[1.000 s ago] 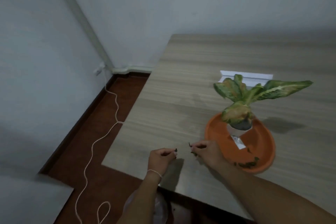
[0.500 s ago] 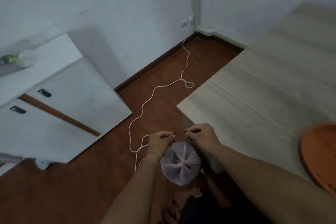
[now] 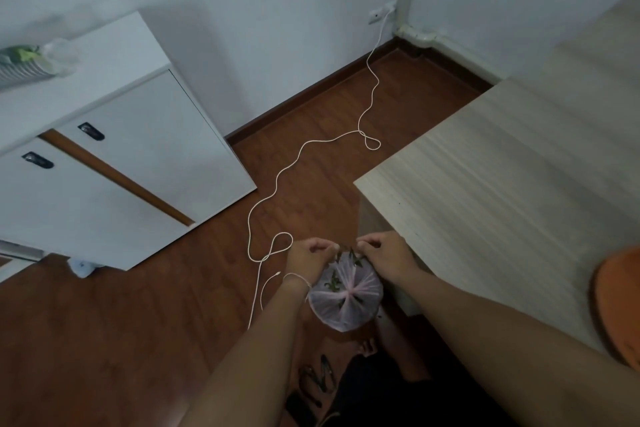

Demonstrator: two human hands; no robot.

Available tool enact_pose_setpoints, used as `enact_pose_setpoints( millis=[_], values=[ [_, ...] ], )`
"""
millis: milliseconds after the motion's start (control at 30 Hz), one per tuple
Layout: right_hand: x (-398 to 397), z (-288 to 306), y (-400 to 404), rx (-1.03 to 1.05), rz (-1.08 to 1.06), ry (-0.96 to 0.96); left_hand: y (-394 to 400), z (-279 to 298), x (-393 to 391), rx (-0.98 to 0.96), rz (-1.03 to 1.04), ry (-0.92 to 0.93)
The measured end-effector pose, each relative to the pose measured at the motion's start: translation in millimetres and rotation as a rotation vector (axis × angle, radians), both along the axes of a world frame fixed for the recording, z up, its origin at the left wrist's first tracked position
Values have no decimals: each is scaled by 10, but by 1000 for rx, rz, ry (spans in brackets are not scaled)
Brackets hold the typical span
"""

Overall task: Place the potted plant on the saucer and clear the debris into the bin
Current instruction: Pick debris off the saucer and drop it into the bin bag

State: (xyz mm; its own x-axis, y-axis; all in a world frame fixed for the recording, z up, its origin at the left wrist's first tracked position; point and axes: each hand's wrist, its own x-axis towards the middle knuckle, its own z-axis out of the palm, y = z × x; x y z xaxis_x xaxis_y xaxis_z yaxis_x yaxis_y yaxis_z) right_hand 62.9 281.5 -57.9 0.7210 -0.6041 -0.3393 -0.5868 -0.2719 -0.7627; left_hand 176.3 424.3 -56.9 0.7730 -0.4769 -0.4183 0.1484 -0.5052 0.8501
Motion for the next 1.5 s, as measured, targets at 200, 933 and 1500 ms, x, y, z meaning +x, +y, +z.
enact_pose_setpoints(
  millis=[200, 933, 1500],
  values=[
    [-144, -71, -31, 15, -48, -6, 59, -79, -45, 4, -5, 8],
    [-1810, 215, -874, 168, -631, -252, -1237, 325, -922, -146, -212, 52],
    [-4752, 298, -1676, -183, -636, 264, -2960, 419, -3491, -36, -1146, -223]
  ],
)
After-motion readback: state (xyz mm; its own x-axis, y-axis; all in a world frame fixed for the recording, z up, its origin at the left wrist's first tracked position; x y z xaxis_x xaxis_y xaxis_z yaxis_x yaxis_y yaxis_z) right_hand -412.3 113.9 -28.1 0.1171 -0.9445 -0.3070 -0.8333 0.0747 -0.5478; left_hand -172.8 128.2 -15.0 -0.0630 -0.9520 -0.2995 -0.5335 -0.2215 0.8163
